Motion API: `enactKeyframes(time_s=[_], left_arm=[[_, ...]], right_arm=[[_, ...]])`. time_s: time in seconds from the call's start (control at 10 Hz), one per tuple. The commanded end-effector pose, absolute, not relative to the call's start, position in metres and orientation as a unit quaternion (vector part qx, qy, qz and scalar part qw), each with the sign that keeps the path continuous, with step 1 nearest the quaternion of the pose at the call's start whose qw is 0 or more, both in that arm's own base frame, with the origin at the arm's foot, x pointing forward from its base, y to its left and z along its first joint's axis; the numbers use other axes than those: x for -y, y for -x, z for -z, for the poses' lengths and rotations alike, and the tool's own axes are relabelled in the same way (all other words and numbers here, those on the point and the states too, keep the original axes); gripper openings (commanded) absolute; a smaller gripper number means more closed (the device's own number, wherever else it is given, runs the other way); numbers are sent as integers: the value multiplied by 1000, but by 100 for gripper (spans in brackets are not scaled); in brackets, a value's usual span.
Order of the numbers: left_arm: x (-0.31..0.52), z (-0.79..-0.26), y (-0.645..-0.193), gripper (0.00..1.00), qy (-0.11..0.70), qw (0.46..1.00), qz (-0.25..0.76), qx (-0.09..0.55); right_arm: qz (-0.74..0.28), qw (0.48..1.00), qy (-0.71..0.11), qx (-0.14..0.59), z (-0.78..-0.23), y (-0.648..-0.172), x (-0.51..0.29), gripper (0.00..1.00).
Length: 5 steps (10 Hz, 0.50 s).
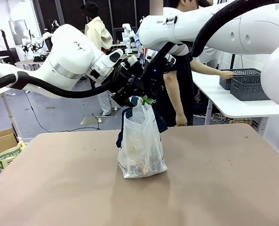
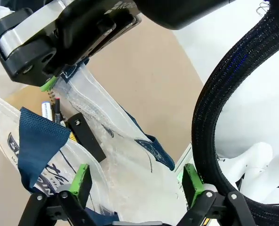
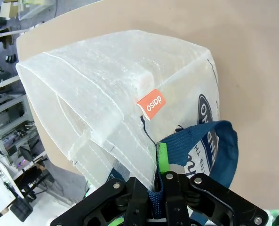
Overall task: Transfer purchased items from the store into the shopping bag.
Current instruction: Move the Reusable shopping bag to the right side of the table.
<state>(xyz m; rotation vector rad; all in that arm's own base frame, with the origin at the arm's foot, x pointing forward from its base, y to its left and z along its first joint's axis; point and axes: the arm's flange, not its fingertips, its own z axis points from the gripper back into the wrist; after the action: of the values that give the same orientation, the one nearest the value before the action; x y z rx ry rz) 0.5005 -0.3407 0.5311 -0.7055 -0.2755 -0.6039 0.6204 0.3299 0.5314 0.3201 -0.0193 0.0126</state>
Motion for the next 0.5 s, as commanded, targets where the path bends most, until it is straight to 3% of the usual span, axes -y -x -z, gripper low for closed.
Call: enactKeyframes(time_s=[0.0,0.4], left_arm=[[347,-531,-496,100,321,890,293,137],[369,-532,-496,100,278,900,306,138]], right_arm=[[-15,984,-180,0,-538,-626,-335,0],[-28,981,-193,-6,-535,-628,-329,0]])
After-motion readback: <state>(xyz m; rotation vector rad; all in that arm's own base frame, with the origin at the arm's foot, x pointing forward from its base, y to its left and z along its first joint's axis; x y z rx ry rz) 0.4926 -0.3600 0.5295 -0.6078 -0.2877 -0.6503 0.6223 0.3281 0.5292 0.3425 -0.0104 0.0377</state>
